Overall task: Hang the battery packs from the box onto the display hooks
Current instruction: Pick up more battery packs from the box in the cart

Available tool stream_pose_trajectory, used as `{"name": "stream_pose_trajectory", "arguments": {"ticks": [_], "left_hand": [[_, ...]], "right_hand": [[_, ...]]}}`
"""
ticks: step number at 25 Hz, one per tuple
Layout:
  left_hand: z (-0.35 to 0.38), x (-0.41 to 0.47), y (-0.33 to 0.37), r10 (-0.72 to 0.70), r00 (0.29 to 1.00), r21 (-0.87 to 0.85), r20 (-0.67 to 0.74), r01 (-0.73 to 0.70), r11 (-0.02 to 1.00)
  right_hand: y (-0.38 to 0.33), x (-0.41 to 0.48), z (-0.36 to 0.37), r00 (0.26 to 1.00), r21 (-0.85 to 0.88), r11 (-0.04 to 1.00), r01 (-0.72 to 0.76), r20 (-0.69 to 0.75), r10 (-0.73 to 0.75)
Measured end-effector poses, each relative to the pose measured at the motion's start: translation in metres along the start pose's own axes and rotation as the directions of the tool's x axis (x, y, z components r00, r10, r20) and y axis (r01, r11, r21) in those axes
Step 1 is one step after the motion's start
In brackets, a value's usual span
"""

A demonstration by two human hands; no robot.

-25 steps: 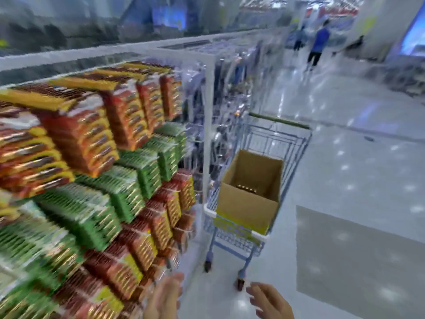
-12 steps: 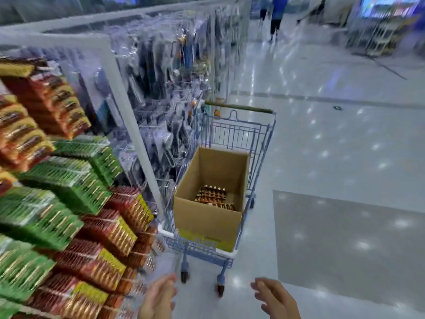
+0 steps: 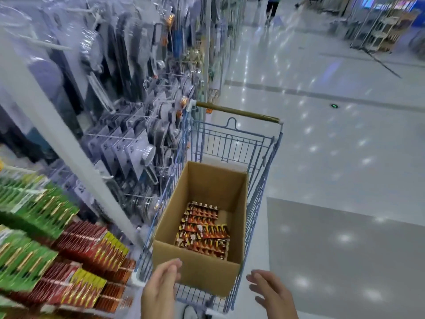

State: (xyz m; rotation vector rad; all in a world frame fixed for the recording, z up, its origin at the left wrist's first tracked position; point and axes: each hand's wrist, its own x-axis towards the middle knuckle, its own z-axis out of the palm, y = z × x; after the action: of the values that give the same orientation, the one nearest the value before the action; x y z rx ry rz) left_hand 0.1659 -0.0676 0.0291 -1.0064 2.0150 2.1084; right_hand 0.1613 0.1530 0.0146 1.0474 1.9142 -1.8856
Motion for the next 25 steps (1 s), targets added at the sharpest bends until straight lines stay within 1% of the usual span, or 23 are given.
{"name": "stream_pose_trajectory", "arguments": {"ticks": [3,6,11,13,16,18,22,23,25], "left_hand": [[0.026,0.058,0.021,0.029,0.998,0.059,0.058,-0.033,0.998],[0.043,0.1,0.031,0.029,0.997,0.129,0.068,-0.038,0.991],[0.079,0.154,0.022,-0.079,0.997,0.195,-0.013,0.08,0.978],[0.098,0.17,0.01,-0.122,0.989,0.183,-0.083,0.135,0.974],[0.128,0.19,-0.012,-0.235,0.94,0.086,-0.248,0.263,0.961],[0.149,0.209,-0.03,-0.297,0.907,0.054,-0.299,0.327,0.944],[0.19,0.257,-0.074,-0.362,0.866,0.069,-0.344,0.408,0.91],[0.198,0.271,-0.091,-0.401,0.837,0.068,-0.372,0.455,0.888],[0.208,0.297,-0.124,-0.521,0.769,0.014,-0.371,0.565,0.825]], "right_hand": [[-0.033,0.04,0.011,0.999,-0.044,0.999,0.011,-0.042,-0.013],[-0.059,0.066,0.015,0.999,-0.048,0.999,-0.001,-0.035,-0.001],[-0.103,0.127,0.029,0.999,-0.126,0.991,-0.036,0.007,0.037],[-0.122,0.163,0.039,0.996,-0.181,0.983,-0.034,0.073,0.048],[-0.143,0.221,0.056,0.968,-0.3,0.953,-0.031,0.23,0.103],[-0.15,0.259,0.072,0.937,-0.404,0.914,0.028,0.33,0.117],[-0.152,0.327,0.115,0.86,-0.566,0.809,0.158,0.482,0.17],[-0.148,0.342,0.127,0.844,-0.619,0.763,0.188,0.499,0.197],[-0.139,0.367,0.15,0.817,-0.691,0.679,0.246,0.525,0.238]]}}
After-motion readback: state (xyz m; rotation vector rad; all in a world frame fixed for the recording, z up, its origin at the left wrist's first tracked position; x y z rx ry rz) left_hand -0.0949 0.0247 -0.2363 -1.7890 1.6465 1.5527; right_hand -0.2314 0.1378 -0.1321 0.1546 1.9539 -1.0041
